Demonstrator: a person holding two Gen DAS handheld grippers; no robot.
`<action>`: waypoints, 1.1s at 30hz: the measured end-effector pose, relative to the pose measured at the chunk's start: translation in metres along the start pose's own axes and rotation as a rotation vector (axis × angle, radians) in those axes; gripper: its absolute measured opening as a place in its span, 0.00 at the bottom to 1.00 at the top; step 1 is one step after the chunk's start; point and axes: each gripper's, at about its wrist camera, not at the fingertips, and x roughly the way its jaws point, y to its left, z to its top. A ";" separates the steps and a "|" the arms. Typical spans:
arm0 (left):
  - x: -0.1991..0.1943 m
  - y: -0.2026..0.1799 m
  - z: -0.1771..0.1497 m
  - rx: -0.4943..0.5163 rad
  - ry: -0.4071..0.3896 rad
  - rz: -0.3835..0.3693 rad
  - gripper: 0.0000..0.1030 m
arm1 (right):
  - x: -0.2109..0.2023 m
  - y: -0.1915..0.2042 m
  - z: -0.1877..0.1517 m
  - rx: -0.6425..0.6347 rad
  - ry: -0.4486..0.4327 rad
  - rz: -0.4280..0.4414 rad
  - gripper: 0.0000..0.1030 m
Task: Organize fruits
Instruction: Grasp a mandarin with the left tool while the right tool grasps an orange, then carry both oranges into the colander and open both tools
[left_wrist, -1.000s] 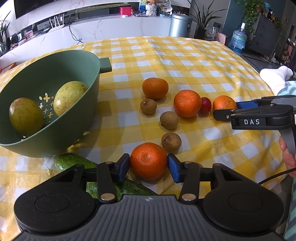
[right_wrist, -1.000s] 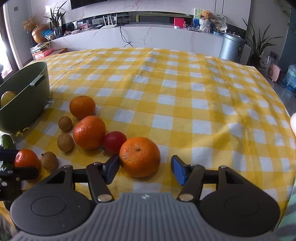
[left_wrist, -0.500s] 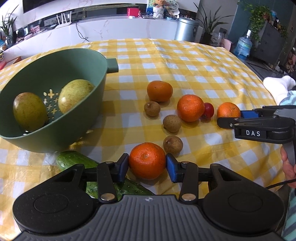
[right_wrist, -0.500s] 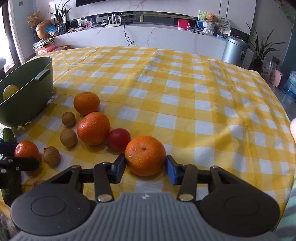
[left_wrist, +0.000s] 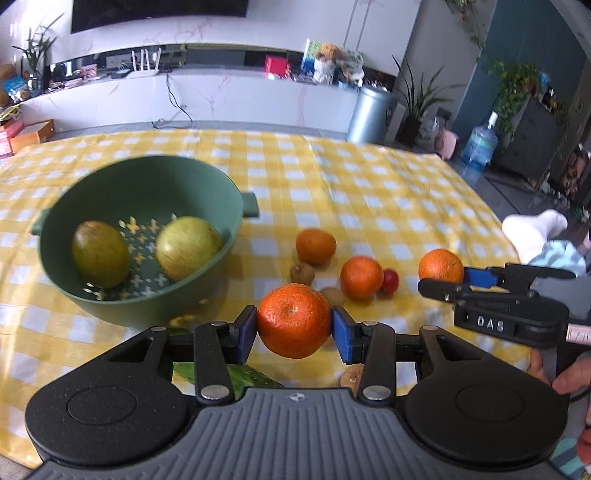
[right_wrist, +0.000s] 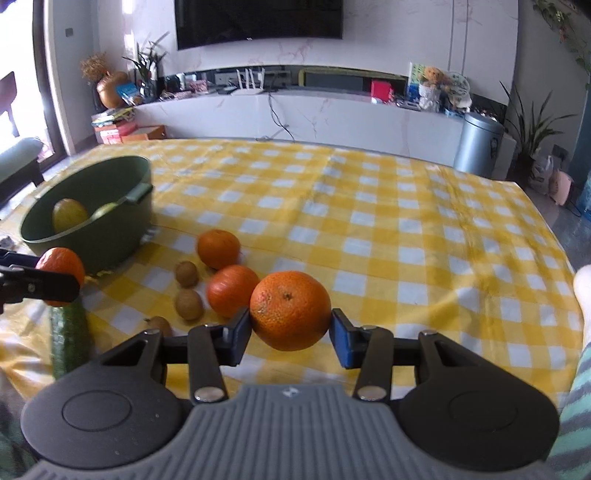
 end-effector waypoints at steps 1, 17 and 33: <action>-0.003 0.001 0.001 -0.007 -0.005 0.003 0.47 | -0.004 0.005 0.003 -0.007 -0.015 0.014 0.42; -0.024 0.049 0.026 -0.113 -0.042 0.040 0.47 | -0.023 0.093 0.066 -0.197 -0.100 0.249 0.42; 0.011 0.128 0.057 -0.239 0.007 0.065 0.47 | 0.043 0.147 0.119 -0.330 0.008 0.334 0.42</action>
